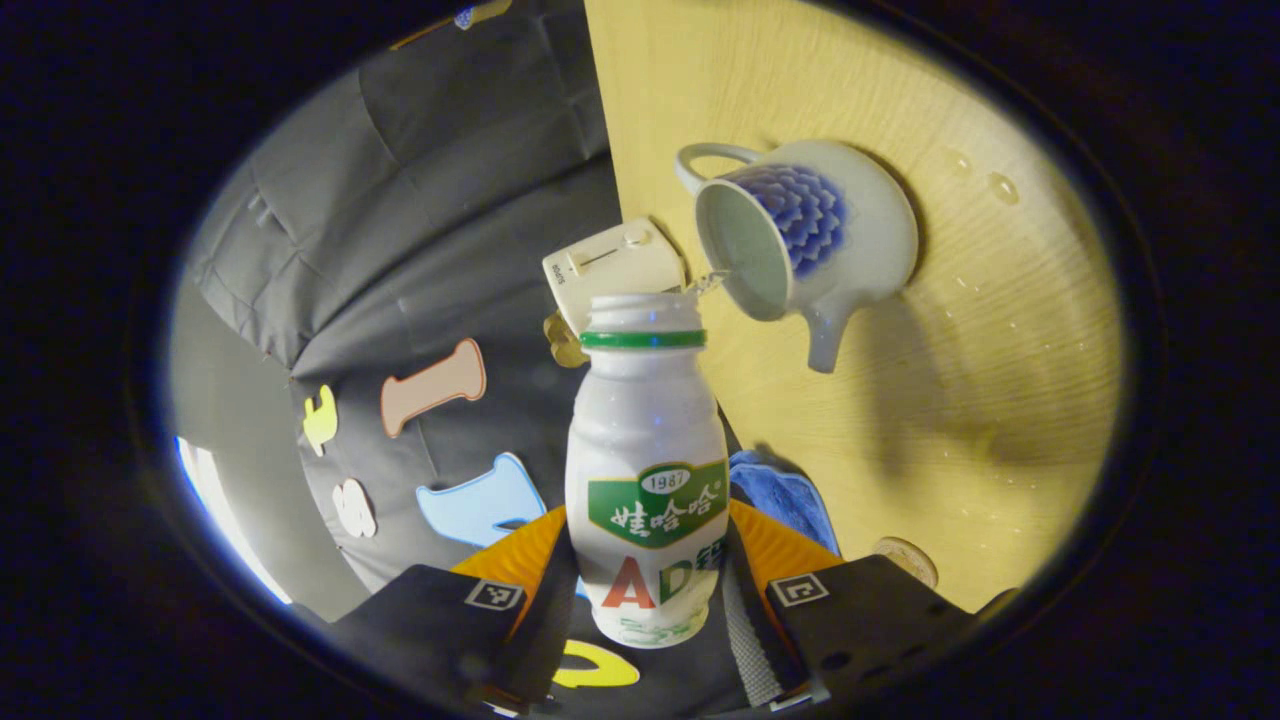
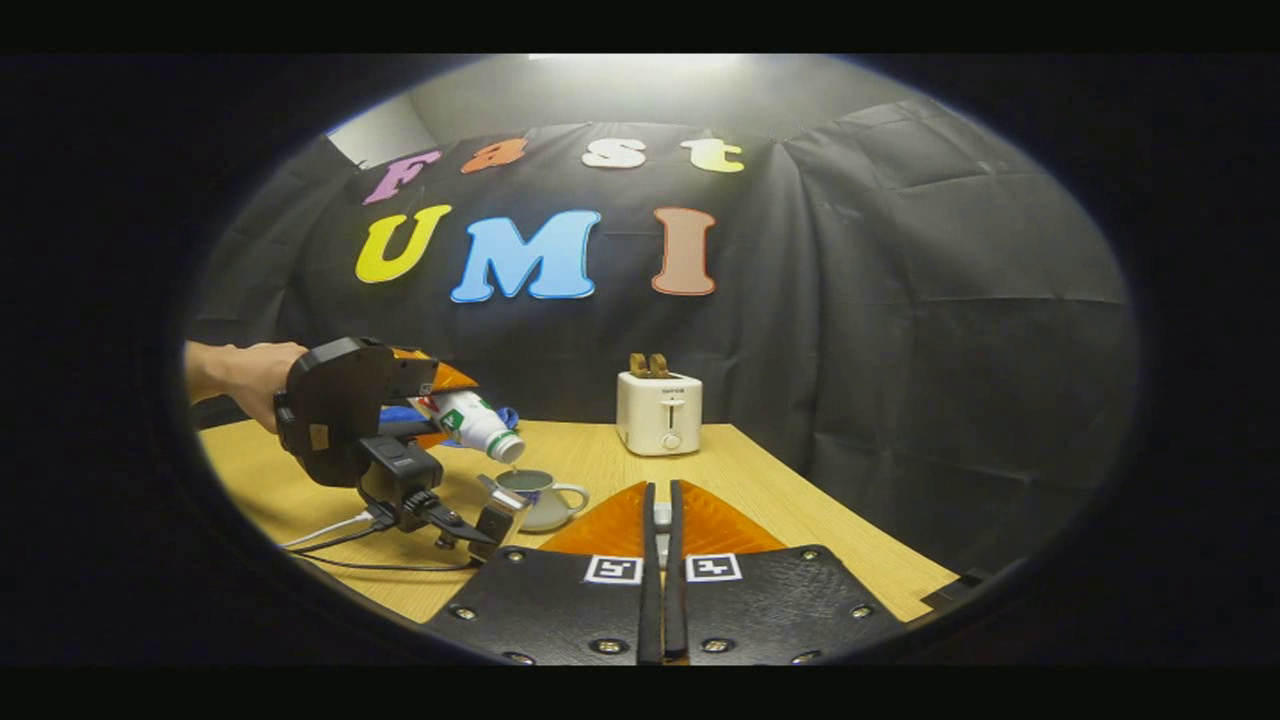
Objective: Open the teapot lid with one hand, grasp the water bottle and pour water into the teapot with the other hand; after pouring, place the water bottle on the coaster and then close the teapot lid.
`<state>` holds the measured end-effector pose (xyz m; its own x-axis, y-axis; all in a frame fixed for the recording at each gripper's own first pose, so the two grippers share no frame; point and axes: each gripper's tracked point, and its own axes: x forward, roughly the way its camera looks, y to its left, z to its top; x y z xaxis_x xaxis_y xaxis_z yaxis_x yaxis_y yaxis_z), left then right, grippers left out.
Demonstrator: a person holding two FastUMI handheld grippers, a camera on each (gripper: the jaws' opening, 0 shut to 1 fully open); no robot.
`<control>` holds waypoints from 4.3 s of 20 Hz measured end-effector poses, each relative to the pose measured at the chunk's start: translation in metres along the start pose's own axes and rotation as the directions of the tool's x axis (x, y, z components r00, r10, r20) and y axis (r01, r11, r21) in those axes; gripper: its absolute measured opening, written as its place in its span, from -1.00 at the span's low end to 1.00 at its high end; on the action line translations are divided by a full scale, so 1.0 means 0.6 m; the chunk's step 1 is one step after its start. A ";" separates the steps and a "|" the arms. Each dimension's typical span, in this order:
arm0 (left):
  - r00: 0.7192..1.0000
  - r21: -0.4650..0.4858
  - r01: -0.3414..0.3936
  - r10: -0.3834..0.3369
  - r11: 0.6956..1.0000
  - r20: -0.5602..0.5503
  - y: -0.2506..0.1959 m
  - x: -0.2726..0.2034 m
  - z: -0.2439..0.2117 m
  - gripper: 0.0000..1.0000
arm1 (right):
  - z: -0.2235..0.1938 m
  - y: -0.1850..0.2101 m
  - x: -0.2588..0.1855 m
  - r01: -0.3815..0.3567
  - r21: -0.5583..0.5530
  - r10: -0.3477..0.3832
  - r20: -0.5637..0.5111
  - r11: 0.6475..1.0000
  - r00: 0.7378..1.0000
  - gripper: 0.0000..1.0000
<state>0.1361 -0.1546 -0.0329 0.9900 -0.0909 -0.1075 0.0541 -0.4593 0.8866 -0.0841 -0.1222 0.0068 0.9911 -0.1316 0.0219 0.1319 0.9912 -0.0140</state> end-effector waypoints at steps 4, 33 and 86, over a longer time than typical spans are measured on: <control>1.000 0.025 -0.023 0.023 0.999 0.007 0.010 -0.002 0.005 0.49 | -0.007 0.006 0.003 -0.010 -0.004 0.010 -0.018 1.000 1.000 -0.97; 0.995 -0.175 -0.004 0.022 0.984 0.099 -0.008 -0.008 0.030 0.59 | 0.006 0.009 0.004 -0.011 0.003 0.011 -0.011 1.000 1.000 -0.97; 0.995 -0.935 0.014 0.100 -0.356 -0.023 -0.103 -0.100 -0.323 0.58 | -0.052 0.230 0.228 -0.227 0.023 0.228 -0.101 0.974 0.968 -0.98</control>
<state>0.0986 0.0504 0.0059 0.9932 -0.1161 -0.0083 0.1163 0.9878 0.1035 0.0700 -0.0041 -0.0234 0.9918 0.0971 -0.0829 -0.0971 0.9953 0.0047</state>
